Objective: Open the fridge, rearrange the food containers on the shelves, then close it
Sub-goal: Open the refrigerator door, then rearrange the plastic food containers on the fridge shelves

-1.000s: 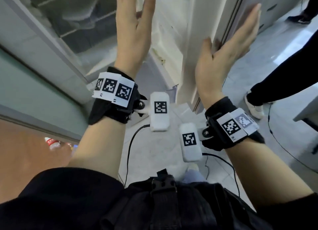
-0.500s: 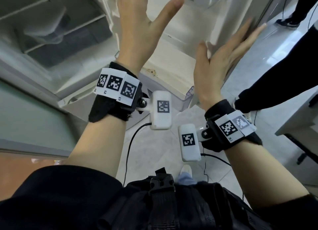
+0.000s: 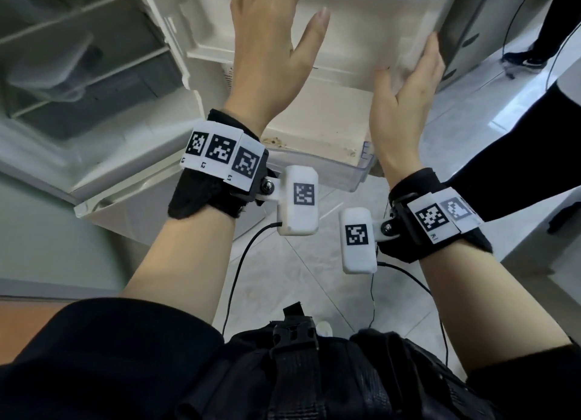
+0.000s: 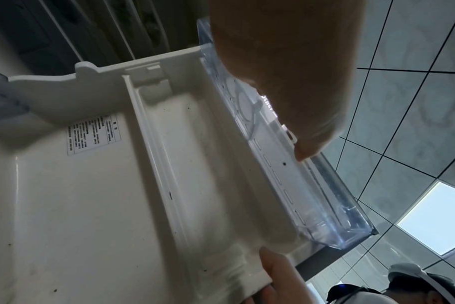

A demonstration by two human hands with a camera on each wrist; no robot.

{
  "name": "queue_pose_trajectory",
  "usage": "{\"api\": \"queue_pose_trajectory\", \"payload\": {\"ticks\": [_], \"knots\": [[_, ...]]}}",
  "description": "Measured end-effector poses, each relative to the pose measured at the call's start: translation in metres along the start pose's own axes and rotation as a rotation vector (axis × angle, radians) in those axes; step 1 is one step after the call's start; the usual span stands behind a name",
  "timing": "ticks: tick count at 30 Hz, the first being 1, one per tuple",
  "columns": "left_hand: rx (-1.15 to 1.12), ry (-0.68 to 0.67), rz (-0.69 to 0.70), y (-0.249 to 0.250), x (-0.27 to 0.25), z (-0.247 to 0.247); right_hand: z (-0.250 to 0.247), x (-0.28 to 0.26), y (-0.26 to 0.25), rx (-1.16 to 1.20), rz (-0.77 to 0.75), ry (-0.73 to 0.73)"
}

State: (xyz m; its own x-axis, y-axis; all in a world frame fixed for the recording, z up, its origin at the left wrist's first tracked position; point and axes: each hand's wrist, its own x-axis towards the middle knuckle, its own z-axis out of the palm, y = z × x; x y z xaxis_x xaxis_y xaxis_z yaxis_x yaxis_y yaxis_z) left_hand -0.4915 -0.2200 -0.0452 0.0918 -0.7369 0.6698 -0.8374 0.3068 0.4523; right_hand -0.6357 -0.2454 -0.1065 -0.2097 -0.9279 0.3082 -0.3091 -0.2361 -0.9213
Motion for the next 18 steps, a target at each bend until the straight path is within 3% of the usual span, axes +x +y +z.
{"api": "queue_pose_trajectory", "payload": {"ticks": [6, 11, 18], "knots": [[0.018, 0.000, -0.009, 0.005, 0.009, 0.014, 0.003, 0.015, 0.003, 0.000, 0.008, 0.000], [-0.040, 0.044, -0.017, 0.000, 0.008, 0.011, 0.005, 0.011, -0.005, 0.205, -0.072, 0.230], [-0.093, 0.235, -0.039, -0.032, -0.008, -0.021, 0.043, -0.014, -0.033, 0.288, -0.132, -0.042]]}}
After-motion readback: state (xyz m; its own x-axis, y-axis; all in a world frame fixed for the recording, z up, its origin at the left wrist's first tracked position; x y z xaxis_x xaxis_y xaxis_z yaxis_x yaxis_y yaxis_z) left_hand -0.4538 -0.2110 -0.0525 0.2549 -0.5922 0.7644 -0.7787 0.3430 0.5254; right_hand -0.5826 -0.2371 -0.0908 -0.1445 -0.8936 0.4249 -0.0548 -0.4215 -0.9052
